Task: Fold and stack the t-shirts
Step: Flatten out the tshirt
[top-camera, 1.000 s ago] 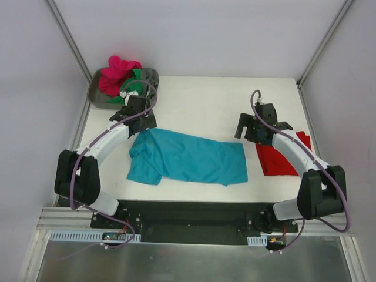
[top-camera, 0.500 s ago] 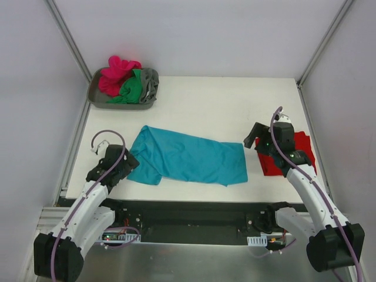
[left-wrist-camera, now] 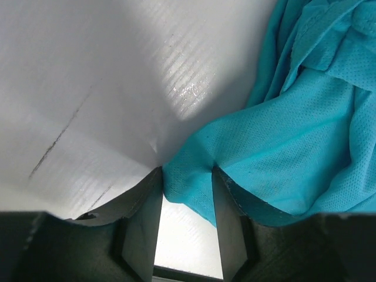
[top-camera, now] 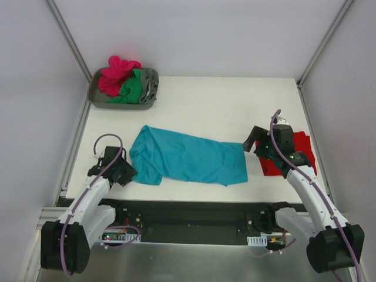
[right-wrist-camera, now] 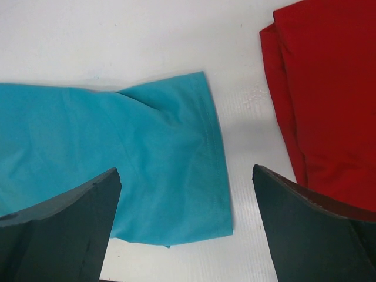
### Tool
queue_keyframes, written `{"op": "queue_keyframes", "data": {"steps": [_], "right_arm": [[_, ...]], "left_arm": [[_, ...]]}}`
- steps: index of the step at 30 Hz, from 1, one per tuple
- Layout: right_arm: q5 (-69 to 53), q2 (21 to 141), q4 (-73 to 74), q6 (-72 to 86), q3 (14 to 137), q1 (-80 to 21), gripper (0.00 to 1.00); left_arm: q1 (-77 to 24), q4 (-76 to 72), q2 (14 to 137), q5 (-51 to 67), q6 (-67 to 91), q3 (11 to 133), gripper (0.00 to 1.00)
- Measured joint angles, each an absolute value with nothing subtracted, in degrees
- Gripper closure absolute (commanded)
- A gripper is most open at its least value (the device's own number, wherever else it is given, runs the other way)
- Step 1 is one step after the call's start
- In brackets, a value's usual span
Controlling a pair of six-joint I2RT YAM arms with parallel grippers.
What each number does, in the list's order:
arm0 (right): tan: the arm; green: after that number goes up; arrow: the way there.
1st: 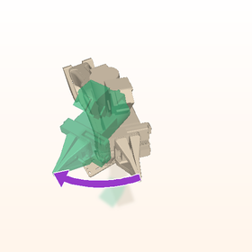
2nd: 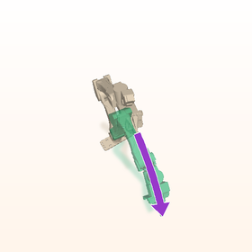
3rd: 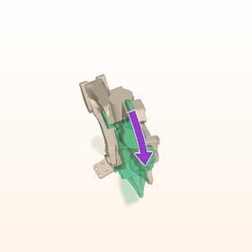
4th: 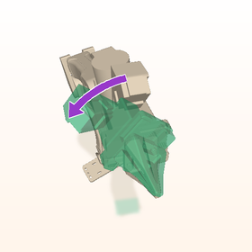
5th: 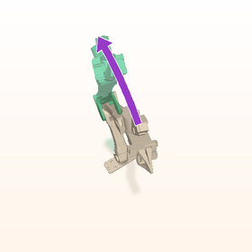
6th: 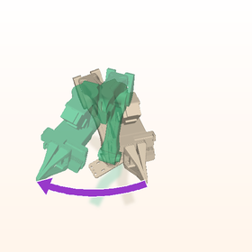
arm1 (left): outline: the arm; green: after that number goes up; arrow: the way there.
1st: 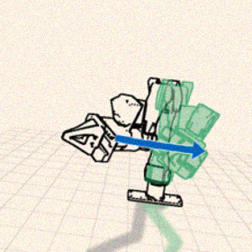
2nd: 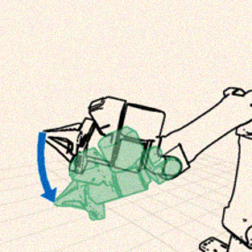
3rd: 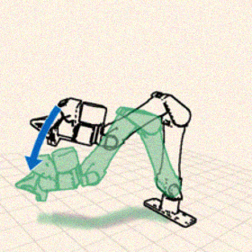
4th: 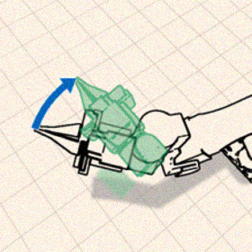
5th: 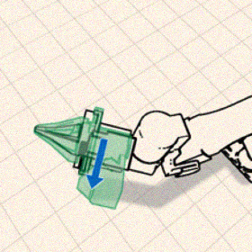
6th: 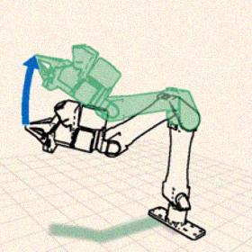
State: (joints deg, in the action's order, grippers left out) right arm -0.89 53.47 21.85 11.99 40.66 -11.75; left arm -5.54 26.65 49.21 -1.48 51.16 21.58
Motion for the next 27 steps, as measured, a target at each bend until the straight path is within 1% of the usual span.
{"op": "queue_keyframes", "data": {"steps": [3, 5, 9, 17, 20, 24, 27], "right_arm": [[-0.84, 53.41, 22.83, 12.03, 40.18, -11.75, 0.04], [-0.84, 53.41, 23.2, 12.05, 40.05, -11.75, 0.04], [-0.75, 53.41, 23.49, 12.23, 39.88, -11.7, 0.04], [-0.86, 53.41, 26.68, 12.84, 39.83, -11.7, 0.04], [-1.17, 53.41, 30.22, 12.91, 39.4, -11.7, 0.01], [-6.85, 53.56, 31.14, 13.61, 35.75, -11.97, 0.01], [-10.87, 55.0, 31.09, 14.63, 32.64, -14.63, 0.01]], "left_arm": [[-5.54, 27.22, 49.36, -0.69, 51.48, 21.39, 0.76], [-5.54, 27.38, 49.56, -0.64, 51.79, 21.39, 0.78], [-5.54, 27.64, 50.04, -0.51, 51.83, 21.39, 1.0], [-5.54, 29.3, 48.38, -0.45, 51.59, 21.39, 1.0], [-5.54, 29.67, 45.3, -0.25, 51.51, 21.37, 1.0], [-5.54, 29.71, 39.24, 1.65, 51.37, 21.37, 1.0], [-5.54, 29.69, 34.33, 3.09, 51.42, 21.41, 1.0]]}}
